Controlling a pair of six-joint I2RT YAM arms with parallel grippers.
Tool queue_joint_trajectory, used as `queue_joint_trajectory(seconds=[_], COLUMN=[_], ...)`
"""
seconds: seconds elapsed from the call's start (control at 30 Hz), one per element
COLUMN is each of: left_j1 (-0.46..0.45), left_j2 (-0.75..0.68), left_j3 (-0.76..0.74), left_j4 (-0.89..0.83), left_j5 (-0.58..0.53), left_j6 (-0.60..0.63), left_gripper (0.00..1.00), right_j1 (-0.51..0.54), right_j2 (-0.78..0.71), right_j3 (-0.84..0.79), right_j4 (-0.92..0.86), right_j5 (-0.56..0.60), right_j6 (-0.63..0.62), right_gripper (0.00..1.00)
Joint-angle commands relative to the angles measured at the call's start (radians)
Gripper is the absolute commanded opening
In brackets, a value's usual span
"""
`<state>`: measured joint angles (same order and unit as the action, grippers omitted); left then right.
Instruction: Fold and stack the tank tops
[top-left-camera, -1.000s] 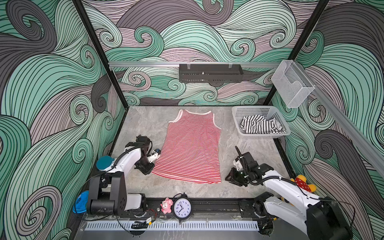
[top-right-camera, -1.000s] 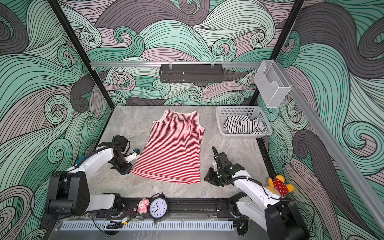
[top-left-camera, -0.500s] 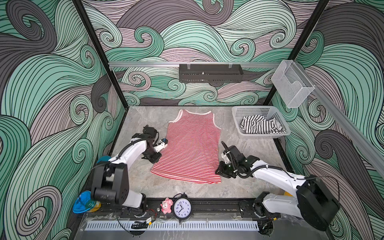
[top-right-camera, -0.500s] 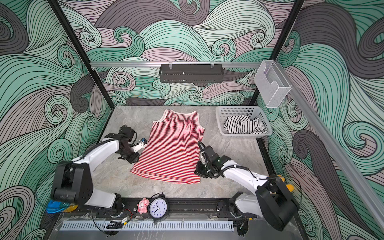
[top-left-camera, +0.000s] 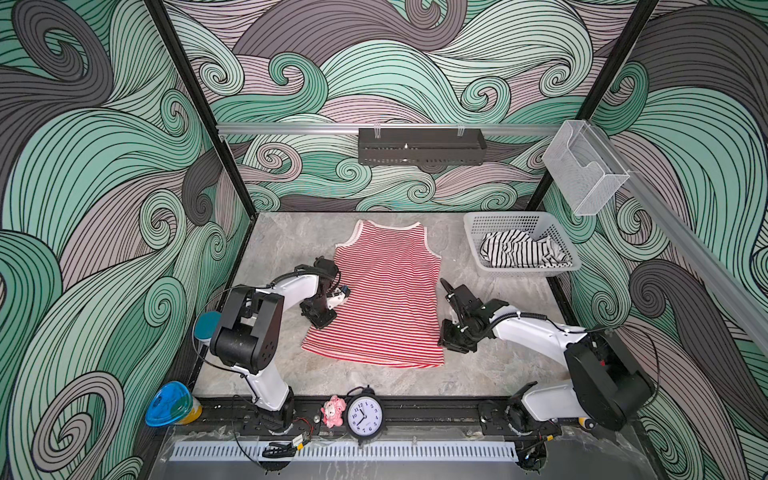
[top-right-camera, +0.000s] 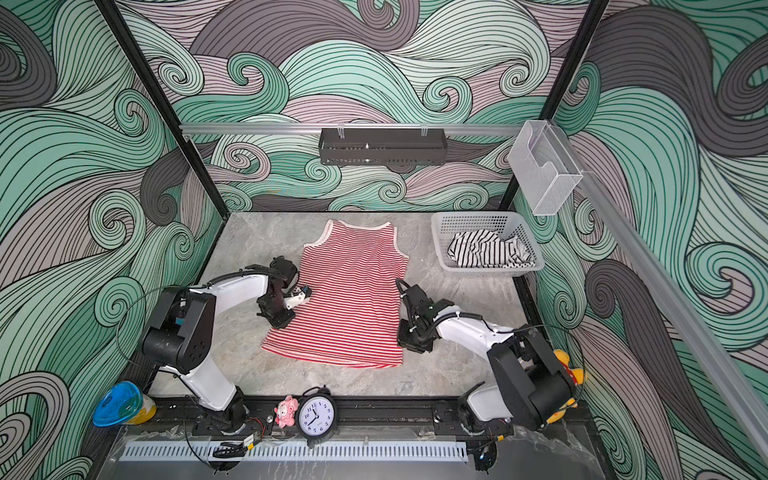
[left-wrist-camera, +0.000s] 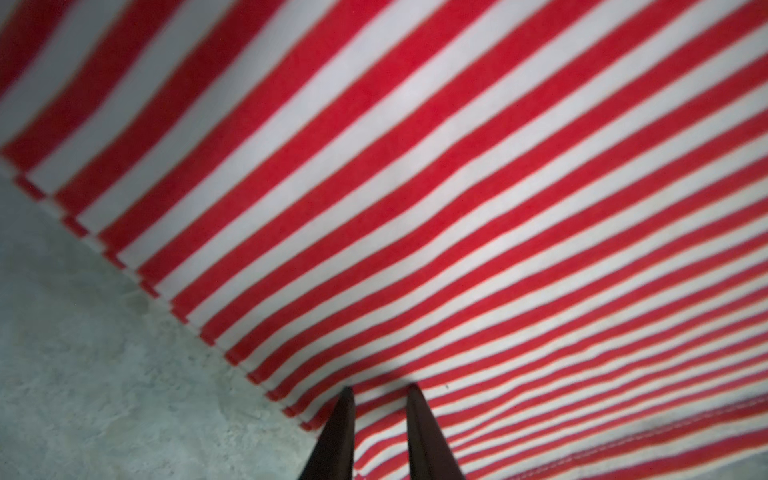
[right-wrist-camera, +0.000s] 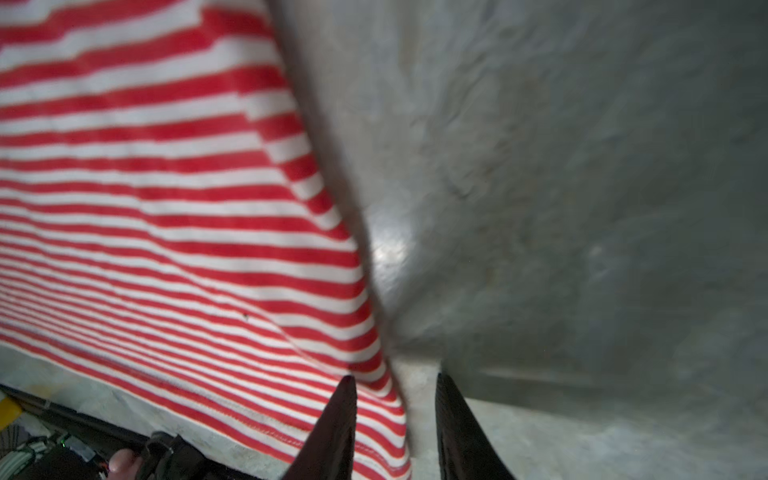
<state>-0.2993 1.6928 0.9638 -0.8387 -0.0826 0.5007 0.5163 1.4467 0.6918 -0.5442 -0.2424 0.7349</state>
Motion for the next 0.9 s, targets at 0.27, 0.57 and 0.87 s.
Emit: queue_joint_trajectory(seconds=[0.27, 0.57, 0.87], left_j1=[-0.139, -0.123, -0.072], left_j2=[-0.124, 0.007, 0.488], left_j3=[-0.04, 0.254, 0.888], left_j4=[-0.133, 0.021, 0.069], left_j5=[-0.033, -0.209, -0.167], left_j6=[-0.107, -0.139, -0.092], left_gripper=[0.27, 0.35, 0.37], right_j1=[-0.093, 0.137, 0.236], right_j2=[0.147, 0.053, 0.02], right_j3=[0.281, 0.192, 0.012], right_j4=[-0.128, -0.008, 0.178], right_j5=[-0.009, -0.069, -0.072], right_j6=[-0.194, -0.046, 0.115], right_gripper=[0.39, 0.47, 0.6])
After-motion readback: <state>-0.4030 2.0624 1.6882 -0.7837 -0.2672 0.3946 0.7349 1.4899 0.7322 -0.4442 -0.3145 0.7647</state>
